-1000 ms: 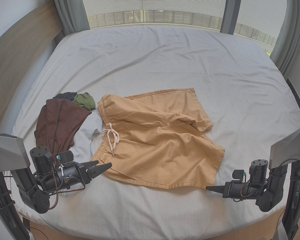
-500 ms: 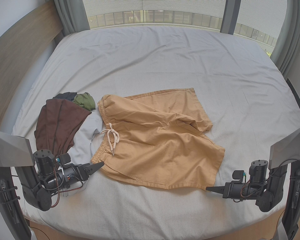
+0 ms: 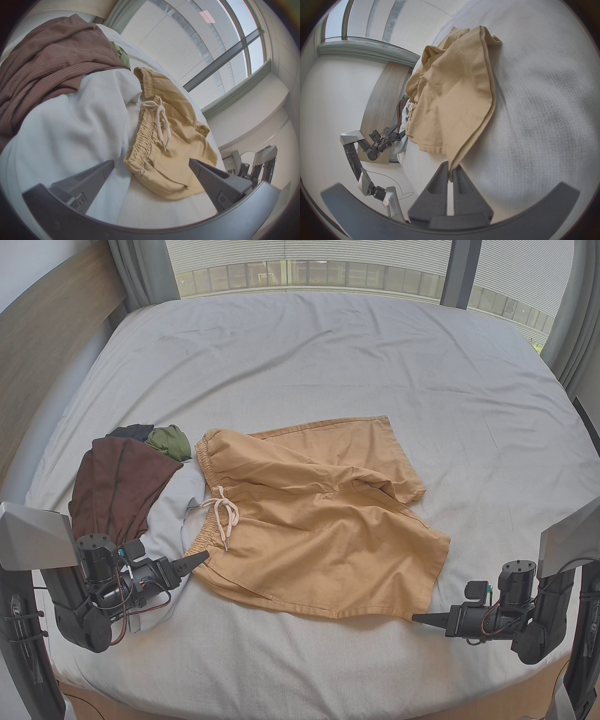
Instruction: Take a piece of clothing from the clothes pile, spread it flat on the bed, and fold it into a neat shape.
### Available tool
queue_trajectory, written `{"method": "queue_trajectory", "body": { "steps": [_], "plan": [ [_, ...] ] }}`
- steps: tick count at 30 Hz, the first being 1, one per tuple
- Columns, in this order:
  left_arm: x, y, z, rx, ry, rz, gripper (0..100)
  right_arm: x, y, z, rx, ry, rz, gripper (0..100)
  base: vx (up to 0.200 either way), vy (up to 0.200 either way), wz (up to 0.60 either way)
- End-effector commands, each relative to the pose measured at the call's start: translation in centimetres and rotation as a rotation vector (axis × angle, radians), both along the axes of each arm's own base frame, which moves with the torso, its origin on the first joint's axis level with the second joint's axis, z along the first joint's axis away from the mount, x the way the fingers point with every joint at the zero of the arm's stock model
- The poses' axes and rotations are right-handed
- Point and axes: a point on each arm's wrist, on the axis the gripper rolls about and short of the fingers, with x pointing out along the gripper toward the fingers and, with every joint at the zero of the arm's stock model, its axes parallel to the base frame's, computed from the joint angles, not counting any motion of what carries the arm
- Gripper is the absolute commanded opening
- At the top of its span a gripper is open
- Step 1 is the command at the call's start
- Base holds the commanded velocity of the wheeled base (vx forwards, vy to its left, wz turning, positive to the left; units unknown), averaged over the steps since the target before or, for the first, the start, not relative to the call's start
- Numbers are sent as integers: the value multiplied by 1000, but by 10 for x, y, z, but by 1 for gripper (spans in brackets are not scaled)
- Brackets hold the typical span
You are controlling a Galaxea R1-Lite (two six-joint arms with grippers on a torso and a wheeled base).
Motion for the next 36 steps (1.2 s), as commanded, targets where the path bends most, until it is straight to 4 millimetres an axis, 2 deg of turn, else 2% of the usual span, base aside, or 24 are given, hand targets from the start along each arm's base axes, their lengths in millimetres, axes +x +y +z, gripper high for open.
{"method": "queue_trajectory", "body": {
  "steps": [1,13,14,27,29,31,36],
  "plan": [
    [2,-1,-1,-5,1,-3,100,0,0,0,0,1,1,0,0,0,0],
    [5,-7,-11,-7,26,-15,100,-1,-1,0,0,3,-2,0,0,0,0],
    [5,-7,-10,-13,28,-15,0,-1,-1,0,-1,2,-2,0,0,0,0],
    [5,-7,-5,-20,15,-12,0,-5,-3,2,-3,8,-7,0,0,0,0],
    [-8,-3,6,-30,17,-8,0,-9,-6,5,0,10,-11,0,0,0,0],
    [-16,-2,9,-44,38,-5,0,-11,-6,7,-1,7,-10,0,0,0,0],
    [-30,-3,5,-44,89,-9,0,-16,-8,12,-2,4,-12,0,0,0,0]
  ]
}}
